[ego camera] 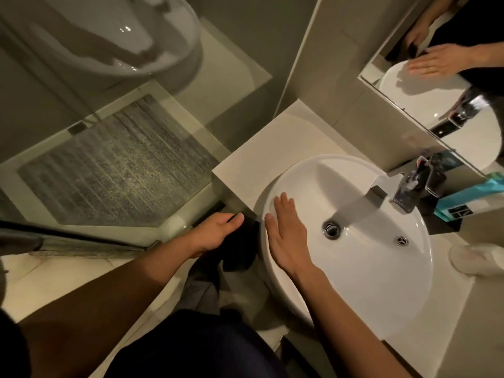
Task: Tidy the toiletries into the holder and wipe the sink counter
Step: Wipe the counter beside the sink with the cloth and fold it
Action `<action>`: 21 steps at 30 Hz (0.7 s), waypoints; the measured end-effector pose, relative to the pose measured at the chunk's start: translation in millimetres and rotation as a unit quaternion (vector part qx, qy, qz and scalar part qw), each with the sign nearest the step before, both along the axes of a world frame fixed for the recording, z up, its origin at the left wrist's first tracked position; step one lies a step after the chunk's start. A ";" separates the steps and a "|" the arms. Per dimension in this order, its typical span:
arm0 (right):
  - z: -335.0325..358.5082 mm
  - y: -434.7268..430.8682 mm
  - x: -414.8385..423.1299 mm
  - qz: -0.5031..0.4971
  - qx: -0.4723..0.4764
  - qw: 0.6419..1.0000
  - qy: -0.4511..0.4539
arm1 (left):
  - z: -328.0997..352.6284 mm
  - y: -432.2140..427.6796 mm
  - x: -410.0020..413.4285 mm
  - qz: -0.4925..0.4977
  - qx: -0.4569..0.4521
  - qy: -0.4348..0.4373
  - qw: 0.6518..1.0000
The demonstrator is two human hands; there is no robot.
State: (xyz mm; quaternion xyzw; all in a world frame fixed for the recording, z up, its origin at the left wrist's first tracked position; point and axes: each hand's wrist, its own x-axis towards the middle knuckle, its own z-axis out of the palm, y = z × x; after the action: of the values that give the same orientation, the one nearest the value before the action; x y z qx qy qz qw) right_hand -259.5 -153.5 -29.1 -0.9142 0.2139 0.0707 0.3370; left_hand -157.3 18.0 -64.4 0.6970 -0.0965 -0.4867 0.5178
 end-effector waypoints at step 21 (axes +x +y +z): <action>79.0 -3.7 -157.4 -0.313 0.504 0.783 -0.186 | 117.4 -47.1 -80.5 -0.018 -0.201 0.413 0.888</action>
State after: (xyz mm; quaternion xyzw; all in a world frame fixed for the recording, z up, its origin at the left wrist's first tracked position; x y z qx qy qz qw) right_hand -416.9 -157.1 49.9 -0.4919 0.3559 -0.1122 0.7866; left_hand -237.8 -29.1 53.0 0.3120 0.0179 -0.7103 0.6308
